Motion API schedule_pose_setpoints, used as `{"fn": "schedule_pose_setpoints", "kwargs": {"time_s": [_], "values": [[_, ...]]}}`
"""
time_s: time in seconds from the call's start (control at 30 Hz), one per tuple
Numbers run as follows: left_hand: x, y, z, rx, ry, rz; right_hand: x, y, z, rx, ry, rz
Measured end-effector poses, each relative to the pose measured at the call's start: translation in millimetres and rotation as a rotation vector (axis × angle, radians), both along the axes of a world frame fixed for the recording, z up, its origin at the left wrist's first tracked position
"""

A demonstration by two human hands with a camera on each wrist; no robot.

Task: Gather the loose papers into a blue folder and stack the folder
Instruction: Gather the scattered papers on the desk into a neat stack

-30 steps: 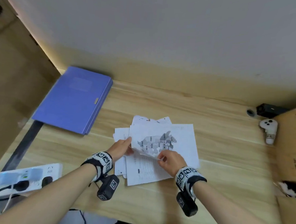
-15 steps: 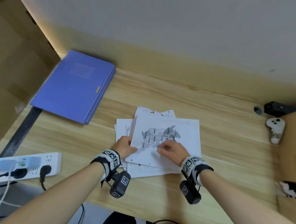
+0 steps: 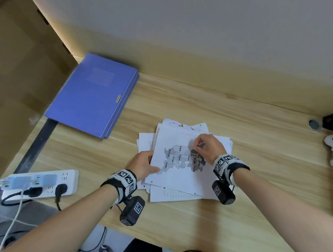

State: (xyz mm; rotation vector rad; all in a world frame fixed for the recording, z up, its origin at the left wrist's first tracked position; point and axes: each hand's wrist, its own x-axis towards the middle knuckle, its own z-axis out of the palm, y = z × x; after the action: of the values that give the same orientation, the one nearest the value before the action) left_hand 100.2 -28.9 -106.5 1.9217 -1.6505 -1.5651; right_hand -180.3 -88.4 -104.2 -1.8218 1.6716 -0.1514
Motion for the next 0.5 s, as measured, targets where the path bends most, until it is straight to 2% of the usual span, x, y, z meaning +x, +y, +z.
{"fn": "schedule_pose_setpoints", "kwargs": {"time_s": [0.13, 0.27, 0.5], "values": [[-2.5, 0.6, 2.3, -0.099, -0.078, -0.06, -7.0, -5.6, -4.1, -0.103, 0.034, 0.04], [-5.2, -0.4, 6.7, -0.219, -0.143, -0.177, -2.2, -17.1, -2.7, -0.071, 0.035, 0.144], [-7.4, -5.1, 11.5, -0.252, -0.1, -0.163, 9.4, -23.9, -9.7, -0.013, 0.092, 0.156]]}}
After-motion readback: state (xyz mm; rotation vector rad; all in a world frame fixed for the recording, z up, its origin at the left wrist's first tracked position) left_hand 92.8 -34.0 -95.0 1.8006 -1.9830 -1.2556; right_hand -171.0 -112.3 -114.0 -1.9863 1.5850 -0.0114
